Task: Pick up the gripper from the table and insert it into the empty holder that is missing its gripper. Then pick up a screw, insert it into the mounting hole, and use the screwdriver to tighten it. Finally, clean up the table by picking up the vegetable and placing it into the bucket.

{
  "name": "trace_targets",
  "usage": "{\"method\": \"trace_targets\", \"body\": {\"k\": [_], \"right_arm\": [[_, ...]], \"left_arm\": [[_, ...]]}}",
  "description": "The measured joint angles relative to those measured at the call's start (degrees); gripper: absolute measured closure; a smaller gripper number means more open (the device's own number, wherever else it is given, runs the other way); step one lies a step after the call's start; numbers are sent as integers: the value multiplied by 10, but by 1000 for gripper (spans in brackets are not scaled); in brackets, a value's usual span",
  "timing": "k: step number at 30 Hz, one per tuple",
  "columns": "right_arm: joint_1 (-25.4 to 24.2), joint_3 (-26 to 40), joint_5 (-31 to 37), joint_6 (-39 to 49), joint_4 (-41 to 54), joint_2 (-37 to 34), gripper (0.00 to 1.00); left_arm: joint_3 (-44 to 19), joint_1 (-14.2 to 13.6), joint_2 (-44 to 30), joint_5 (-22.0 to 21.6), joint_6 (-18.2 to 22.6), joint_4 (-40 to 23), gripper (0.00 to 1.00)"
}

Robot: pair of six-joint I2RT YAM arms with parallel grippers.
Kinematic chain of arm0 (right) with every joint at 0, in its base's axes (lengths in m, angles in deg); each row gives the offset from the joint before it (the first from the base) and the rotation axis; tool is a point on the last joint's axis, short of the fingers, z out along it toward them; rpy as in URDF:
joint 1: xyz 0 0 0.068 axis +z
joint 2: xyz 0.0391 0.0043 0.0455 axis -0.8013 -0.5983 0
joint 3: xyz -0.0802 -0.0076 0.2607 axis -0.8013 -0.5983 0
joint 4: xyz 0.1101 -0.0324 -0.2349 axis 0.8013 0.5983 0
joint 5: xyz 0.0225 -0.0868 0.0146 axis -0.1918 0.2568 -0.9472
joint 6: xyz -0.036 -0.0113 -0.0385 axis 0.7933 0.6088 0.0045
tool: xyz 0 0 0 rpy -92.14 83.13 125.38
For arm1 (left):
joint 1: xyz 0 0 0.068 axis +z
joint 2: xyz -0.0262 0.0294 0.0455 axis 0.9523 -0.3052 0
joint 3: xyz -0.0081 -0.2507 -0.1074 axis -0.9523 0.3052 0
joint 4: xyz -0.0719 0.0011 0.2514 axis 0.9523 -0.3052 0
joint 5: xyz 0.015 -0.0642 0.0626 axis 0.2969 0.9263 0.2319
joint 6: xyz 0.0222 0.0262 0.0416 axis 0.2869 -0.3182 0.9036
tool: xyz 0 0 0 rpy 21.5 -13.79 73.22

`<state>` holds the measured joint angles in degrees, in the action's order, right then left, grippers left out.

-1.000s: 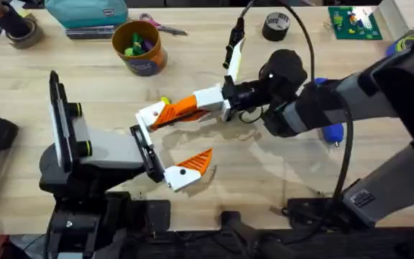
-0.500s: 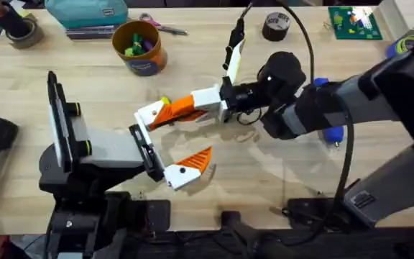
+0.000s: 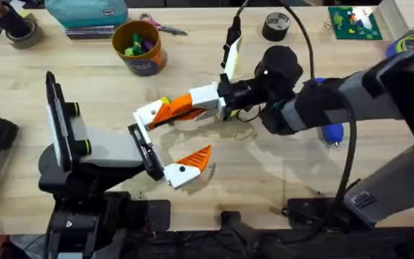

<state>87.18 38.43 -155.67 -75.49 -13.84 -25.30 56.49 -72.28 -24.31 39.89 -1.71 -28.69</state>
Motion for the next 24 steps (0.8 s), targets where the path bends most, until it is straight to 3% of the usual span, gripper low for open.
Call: {"method": "trace_targets", "body": {"k": [16, 22, 24], "right_arm": [[0, 3, -5, 4, 2, 0, 977], [5, 4, -5, 8, 4, 0, 92], [5, 5, -5, 10, 4, 0, 13]], "left_arm": [[0, 0, 0, 0, 2, 0, 15], [0, -3, 0, 7, 2, -1, 15], [0, -3, 0, 7, 2, -1, 16]]}}
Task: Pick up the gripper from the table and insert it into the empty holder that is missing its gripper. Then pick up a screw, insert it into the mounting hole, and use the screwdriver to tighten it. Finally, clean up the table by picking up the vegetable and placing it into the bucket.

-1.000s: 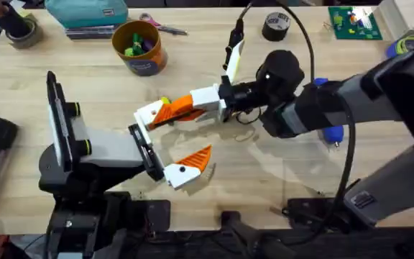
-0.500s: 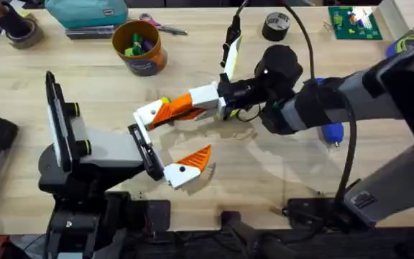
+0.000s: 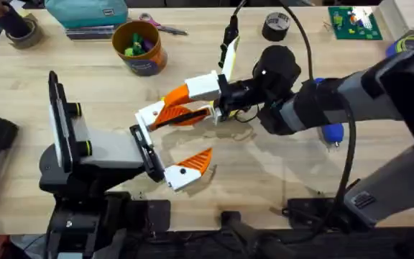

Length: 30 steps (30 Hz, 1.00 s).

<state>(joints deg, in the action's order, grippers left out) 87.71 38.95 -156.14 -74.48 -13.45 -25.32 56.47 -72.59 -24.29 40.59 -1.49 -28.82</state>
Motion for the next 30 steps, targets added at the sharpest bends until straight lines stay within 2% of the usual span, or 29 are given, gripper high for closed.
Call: {"method": "trace_targets", "body": {"k": [13, 20, 30], "right_arm": [[-4, 0, 0, 0, 0, 0, 7], [-20, 0, -22, 0, 0, 0, 10], [-25, 0, -39, 1, -4, 0, 72]], "left_arm": [[0, 0, 0, 0, 0, 0, 15], [0, 0, 0, 0, 0, 0, 15], [0, 0, 0, 0, 0, 0, 15]]}}
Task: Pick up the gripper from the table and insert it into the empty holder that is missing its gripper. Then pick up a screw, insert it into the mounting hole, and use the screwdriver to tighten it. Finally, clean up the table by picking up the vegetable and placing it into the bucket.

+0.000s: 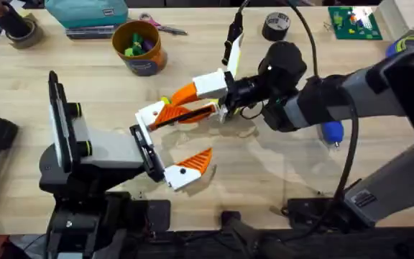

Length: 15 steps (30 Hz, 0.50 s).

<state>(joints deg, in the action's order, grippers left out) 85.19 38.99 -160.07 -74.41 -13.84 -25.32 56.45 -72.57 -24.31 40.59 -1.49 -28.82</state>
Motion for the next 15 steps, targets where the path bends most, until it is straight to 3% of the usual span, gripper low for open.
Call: {"method": "trace_targets", "body": {"k": [11, 15], "right_arm": [[-2, 0, -9, 5, 0, 0, 83], [-27, 0, -24, 14, 3, 0, 80]], "left_arm": [[0, 0, 0, 0, 0, 0, 15], [0, 0, 0, 0, 0, 0, 15]]}}
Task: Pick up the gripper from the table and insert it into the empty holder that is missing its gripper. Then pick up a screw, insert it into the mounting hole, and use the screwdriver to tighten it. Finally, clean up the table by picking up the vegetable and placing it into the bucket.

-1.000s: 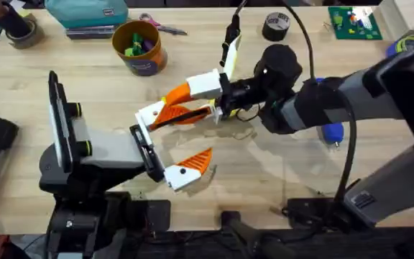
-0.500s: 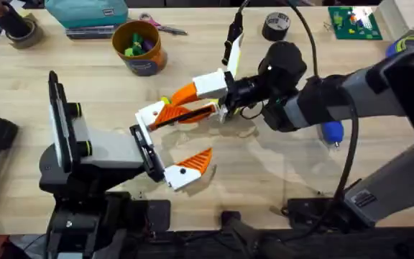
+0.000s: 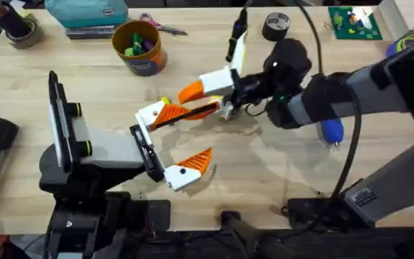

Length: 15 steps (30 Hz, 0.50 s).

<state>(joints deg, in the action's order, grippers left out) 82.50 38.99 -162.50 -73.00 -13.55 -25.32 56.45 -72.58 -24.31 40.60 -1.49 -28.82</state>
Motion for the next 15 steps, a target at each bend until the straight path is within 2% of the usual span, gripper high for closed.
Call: {"method": "trace_targets", "body": {"k": [3, 6, 11, 15], "right_arm": [[-36, 0, -8, 16, 39, 2, 77], [-72, 0, -18, 53, 128, 20, 78], [-128, 1, -30, 154, 310, 91, 50], [-173, 1, -31, 228, 399, 150, 50]], "left_arm": [[0, 0, 0, 0, 0, 0, 15], [0, 0, 0, 0, 0, 0, 15], [0, 0, 0, 0, 0, 0, 15], [0, 0, 0, 0, 0, 0, 15]]}}
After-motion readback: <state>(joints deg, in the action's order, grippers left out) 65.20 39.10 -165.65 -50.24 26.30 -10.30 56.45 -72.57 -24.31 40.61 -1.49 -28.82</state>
